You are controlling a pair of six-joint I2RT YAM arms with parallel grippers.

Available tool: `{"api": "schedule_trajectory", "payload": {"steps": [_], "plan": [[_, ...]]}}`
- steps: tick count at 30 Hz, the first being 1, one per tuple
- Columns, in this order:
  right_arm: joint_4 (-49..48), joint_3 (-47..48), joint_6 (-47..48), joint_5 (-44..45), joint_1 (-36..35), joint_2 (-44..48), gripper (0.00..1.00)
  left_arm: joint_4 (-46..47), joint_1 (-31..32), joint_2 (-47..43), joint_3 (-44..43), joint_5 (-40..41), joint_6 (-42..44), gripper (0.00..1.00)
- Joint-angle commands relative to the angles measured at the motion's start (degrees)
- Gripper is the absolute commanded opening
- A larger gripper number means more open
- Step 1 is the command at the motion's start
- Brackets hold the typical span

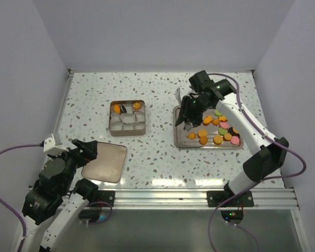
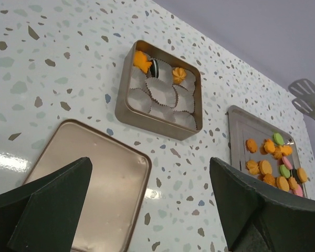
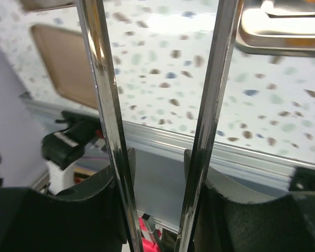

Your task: Pack the cookies

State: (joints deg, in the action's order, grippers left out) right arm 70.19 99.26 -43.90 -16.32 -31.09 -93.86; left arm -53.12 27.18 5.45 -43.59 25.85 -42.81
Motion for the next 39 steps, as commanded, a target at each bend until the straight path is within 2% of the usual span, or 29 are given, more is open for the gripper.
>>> {"api": "schedule_trajectory", "payload": {"steps": [1,7,11,28,39], "plan": [[3.37,-8.28,6.01,6.03,4.89,2.71,0.45,2.94,0.33,3.86,-1.58,-2.37,2.90,1.00],[3.46,-15.59,10.67,6.03,16.74,4.40,0.45,3.47,0.33,4.13,-1.14,-2.38,3.26,1.00],[3.28,-16.12,12.70,4.45,20.36,2.38,0.45,3.29,0.33,3.34,-1.05,-1.94,2.90,1.00],[-0.14,-20.24,14.19,-0.56,20.98,-5.10,0.46,2.67,0.33,2.11,-0.97,-0.45,1.41,1.00],[-0.85,-23.06,13.23,0.41,20.98,-5.37,0.46,3.02,0.33,2.63,-0.62,-0.62,1.50,1.00]]}}
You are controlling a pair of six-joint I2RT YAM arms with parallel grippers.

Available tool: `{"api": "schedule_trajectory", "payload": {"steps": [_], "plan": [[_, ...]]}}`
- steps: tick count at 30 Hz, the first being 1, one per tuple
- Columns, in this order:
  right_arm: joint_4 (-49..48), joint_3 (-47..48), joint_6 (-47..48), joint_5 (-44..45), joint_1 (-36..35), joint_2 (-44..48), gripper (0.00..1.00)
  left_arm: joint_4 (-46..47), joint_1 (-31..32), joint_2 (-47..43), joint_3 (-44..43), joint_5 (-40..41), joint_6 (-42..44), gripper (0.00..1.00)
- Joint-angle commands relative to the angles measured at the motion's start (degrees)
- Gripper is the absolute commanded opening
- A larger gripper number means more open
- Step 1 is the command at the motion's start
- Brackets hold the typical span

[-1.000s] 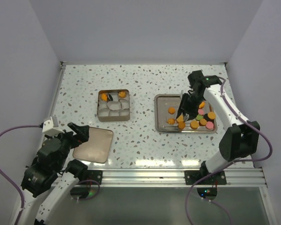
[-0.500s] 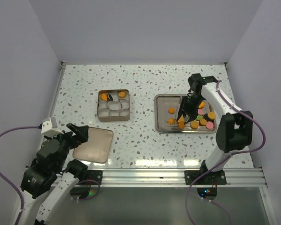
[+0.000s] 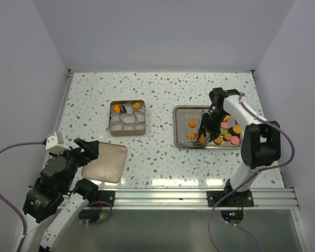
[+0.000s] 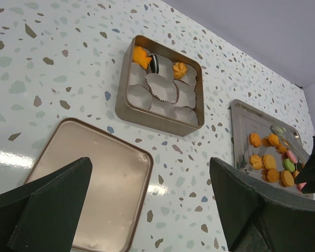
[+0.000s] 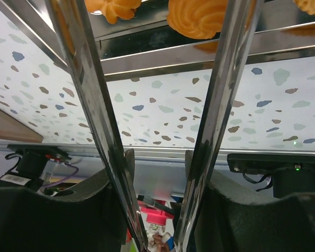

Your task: Pack the cookies

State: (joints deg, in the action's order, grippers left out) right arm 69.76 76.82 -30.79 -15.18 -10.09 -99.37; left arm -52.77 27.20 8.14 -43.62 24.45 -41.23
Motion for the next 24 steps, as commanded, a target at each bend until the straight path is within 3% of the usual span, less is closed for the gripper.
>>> {"api": "schedule_trajectory", "payload": {"steps": [1,24], "plan": [[-0.06,-0.88,0.02,-0.64,-0.02,0.32,0.46,2.76,0.31,-0.14,-0.51,0.78,0.01,1.00],[3.81,-4.57,-3.05,-2.75,-0.11,11.04,0.46,3.73,0.31,0.03,0.02,-0.63,0.98,1.00]]}}
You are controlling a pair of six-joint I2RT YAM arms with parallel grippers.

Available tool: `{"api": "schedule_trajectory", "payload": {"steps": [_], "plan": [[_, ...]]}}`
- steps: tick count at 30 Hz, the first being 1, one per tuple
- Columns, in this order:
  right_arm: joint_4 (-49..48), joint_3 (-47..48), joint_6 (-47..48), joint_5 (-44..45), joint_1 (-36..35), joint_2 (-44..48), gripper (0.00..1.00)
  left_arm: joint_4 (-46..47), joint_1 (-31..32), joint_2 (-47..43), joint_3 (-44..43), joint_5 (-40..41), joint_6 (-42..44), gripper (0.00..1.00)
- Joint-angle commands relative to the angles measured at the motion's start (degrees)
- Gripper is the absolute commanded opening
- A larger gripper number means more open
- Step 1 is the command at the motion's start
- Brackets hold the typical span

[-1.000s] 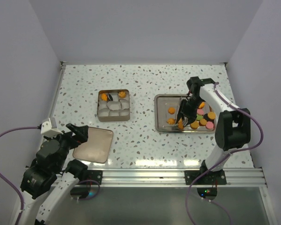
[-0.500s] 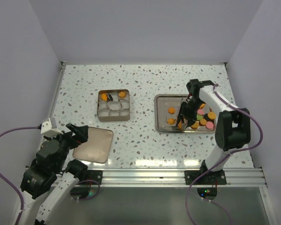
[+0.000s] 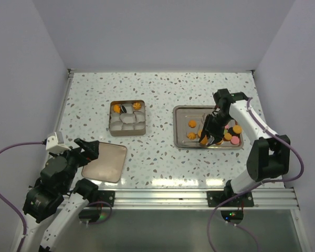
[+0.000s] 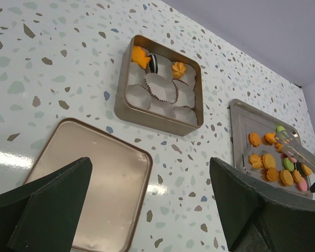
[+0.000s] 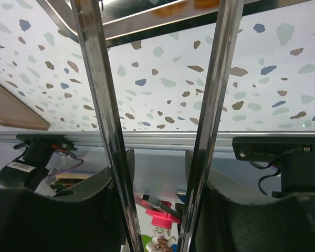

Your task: Pack the cookies

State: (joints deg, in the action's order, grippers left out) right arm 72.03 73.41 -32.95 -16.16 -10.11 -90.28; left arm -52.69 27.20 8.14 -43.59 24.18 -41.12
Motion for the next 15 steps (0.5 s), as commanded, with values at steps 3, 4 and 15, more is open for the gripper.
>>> {"api": "schedule_trajectory", "payload": {"steps": [3,4,15], "plan": [[0.75,-2.48,-1.33,-2.21,0.00,2.65,0.46,3.73,0.22,0.21,0.00,-0.63,1.04,1.00],[0.40,-2.91,-1.33,-2.21,0.00,2.31,0.46,3.73,0.31,0.21,0.00,-0.63,1.05,1.00],[-2.60,-0.20,-1.59,-2.73,0.00,-2.44,0.45,3.64,0.31,-0.49,-0.09,-0.63,1.05,1.00]]}}
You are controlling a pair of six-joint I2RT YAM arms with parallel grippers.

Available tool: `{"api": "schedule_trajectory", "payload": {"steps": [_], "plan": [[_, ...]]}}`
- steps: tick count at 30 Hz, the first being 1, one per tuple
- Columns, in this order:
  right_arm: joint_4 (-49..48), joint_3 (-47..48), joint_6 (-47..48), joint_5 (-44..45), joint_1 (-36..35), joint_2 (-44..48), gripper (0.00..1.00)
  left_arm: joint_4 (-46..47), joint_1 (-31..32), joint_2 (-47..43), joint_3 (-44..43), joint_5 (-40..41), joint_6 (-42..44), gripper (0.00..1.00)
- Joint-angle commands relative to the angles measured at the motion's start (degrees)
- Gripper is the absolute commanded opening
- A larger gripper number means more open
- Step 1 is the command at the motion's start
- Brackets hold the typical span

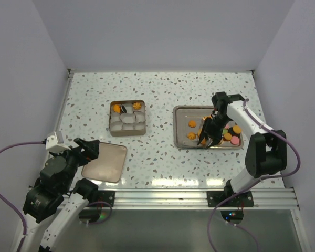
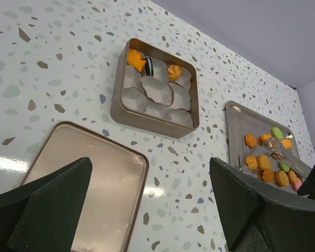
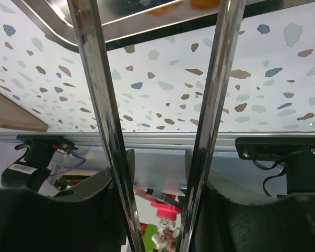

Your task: Pack the cookies

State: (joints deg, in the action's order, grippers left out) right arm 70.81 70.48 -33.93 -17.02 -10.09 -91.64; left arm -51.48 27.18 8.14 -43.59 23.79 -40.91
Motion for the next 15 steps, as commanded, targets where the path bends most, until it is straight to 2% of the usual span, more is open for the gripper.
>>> {"api": "schedule_trajectory", "payload": {"steps": [1,15], "plan": [[-1.46,2.91,-0.52,-1.88,-0.02,-1.52,0.45,2.44,0.33,-0.50,-0.09,-0.15,0.74,1.00],[-2.34,4.84,-0.87,-1.35,0.07,-4.69,0.44,2.44,0.33,-0.58,0.00,0.03,0.56,1.00]]}}
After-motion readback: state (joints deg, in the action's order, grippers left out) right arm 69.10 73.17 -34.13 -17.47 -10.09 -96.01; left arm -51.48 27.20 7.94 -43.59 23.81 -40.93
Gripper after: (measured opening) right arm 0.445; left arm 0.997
